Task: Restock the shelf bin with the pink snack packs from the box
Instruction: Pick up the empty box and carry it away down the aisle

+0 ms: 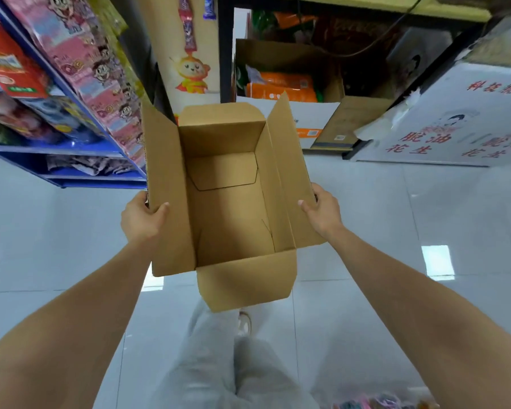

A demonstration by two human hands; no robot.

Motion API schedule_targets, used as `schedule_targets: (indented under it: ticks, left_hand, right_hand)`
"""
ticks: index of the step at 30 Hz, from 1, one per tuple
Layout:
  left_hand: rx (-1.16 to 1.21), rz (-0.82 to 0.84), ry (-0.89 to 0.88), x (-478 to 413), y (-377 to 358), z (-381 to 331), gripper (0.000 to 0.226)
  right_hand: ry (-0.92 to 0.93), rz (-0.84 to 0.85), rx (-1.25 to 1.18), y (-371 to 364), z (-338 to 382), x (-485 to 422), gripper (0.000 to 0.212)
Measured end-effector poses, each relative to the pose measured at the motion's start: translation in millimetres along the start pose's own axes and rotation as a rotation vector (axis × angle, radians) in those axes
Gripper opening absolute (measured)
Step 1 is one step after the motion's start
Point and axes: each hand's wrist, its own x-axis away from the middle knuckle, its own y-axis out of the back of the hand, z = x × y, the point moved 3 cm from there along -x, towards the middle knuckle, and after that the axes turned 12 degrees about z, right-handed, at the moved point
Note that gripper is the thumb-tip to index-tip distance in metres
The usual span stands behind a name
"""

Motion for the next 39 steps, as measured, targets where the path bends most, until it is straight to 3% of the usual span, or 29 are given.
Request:
schedule_targets:
  ticks: [5,20,28,32,39]
  left_hand:
    - [0.001,-0.016,0.032,-43,-7,-34,0.014]
    - [-0.007,-0.177,0.19,-100,-63,-113,0.005]
    - [0.052,-0.217,0.299,-100,-87,-120,0.015]
    - [0.095,-0.227,0.369,-100,-93,-117,0.037]
    - [0.171,-0.32,0.492,-101,-115,-124,0.04]
  right_hand:
    - [0.034,0.003,-0.015,19,13,-54,0.034]
    - [0.157,0.193,0.098,93,23,-199,0.034]
    - [0.217,0.325,0.206,110,27,-248,0.035]
    - [0.232,0.367,0.254,105,29,-268,0.032]
    - [0.311,0.461,0.341,103,38,-316,0.035]
